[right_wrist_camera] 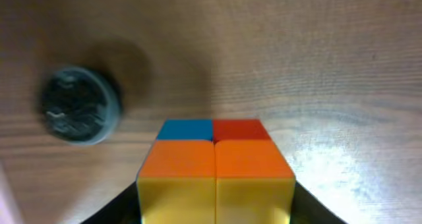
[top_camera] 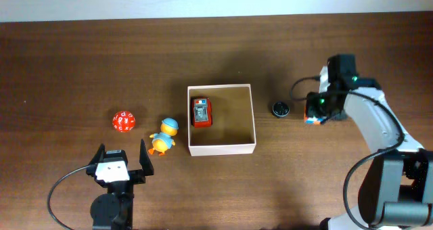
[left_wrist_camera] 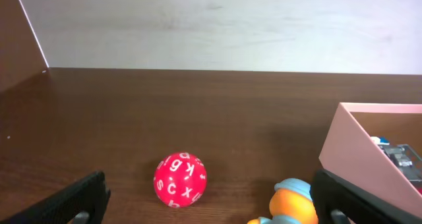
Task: Pack container
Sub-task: 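Lift the cube and carry it over the box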
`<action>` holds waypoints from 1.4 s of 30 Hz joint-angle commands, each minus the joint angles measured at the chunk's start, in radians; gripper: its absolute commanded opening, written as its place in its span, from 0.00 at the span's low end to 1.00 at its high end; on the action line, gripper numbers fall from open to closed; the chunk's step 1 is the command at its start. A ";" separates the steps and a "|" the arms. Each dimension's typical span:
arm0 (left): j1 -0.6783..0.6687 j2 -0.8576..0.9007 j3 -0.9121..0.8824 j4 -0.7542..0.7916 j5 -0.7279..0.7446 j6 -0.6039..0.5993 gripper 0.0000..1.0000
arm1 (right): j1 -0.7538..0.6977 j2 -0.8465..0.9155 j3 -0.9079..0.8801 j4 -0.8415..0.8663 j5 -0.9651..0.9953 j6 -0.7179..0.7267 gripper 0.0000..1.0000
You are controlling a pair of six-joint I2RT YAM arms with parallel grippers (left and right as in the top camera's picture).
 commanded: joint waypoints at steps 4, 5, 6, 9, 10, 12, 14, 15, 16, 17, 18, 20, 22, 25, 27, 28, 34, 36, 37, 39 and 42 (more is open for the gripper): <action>0.006 -0.006 -0.005 0.002 -0.007 -0.009 0.99 | -0.003 -0.030 0.230 -0.136 -0.223 -0.097 0.50; 0.006 -0.006 -0.005 0.002 -0.007 -0.010 0.99 | -0.003 -0.030 0.262 -0.159 -0.274 -0.116 0.50; 0.006 -0.006 -0.005 0.002 -0.007 -0.009 0.99 | -0.003 -0.030 0.292 -0.177 -0.329 -0.134 0.50; 0.006 -0.006 -0.005 0.002 -0.007 -0.009 0.99 | 0.012 -0.031 0.357 -0.197 -0.505 -0.169 0.50; 0.006 -0.006 -0.005 0.002 -0.007 -0.009 0.99 | 0.022 -0.031 0.373 -0.196 -0.556 -0.178 0.50; 0.006 -0.006 -0.005 0.002 -0.007 -0.009 0.99 | 0.050 -0.031 0.391 -0.184 -0.639 -0.194 0.51; 0.006 -0.006 -0.005 0.002 -0.007 -0.009 0.99 | 0.090 -0.031 0.396 -0.156 -0.686 -0.194 0.50; 0.006 -0.006 -0.005 0.002 -0.007 -0.009 0.99 | 0.114 -0.031 0.396 -0.141 -0.693 -0.193 0.50; 0.006 -0.006 -0.005 0.002 -0.007 -0.009 0.99 | 0.140 -0.031 0.396 -0.128 -0.692 -0.193 0.50; 0.006 -0.006 -0.005 0.002 -0.007 -0.009 0.99 | 0.167 -0.031 0.396 -0.114 -0.691 -0.193 0.50; 0.006 -0.006 -0.005 0.002 -0.007 -0.009 0.99 | 0.196 -0.031 0.396 -0.101 -0.690 -0.193 0.50; 0.006 -0.006 -0.005 0.002 -0.007 -0.009 0.99 | 0.251 -0.031 0.396 -0.079 -0.668 -0.189 0.50; 0.006 -0.006 -0.005 0.002 -0.007 -0.009 0.99 | 0.306 -0.029 0.396 -0.064 -0.609 -0.166 0.50; 0.006 -0.006 -0.005 0.002 -0.007 -0.009 0.99 | 0.378 -0.023 0.396 -0.058 -0.452 -0.105 0.49; 0.006 -0.006 -0.005 0.002 -0.007 -0.009 0.99 | 0.423 -0.017 0.395 -0.061 -0.351 -0.060 0.49; 0.006 -0.006 -0.005 0.002 -0.007 -0.009 0.99 | 0.445 -0.013 0.395 -0.062 -0.303 -0.038 0.49; 0.006 -0.006 -0.005 0.002 -0.007 -0.009 0.99 | 0.557 0.020 0.395 -0.069 -0.089 0.081 0.45; 0.006 -0.006 -0.005 0.002 -0.007 -0.009 0.99 | 0.587 0.039 0.395 -0.068 -0.036 0.104 0.45; 0.006 -0.006 -0.005 0.002 -0.007 -0.009 0.99 | 0.602 0.052 0.395 -0.068 -0.014 0.111 0.45; 0.006 -0.006 -0.005 0.002 -0.007 -0.009 0.99 | 0.623 0.079 0.395 -0.066 0.018 0.125 0.45; 0.006 -0.006 -0.005 0.002 -0.007 -0.009 0.99 | 0.640 0.129 0.395 -0.055 0.043 0.135 0.45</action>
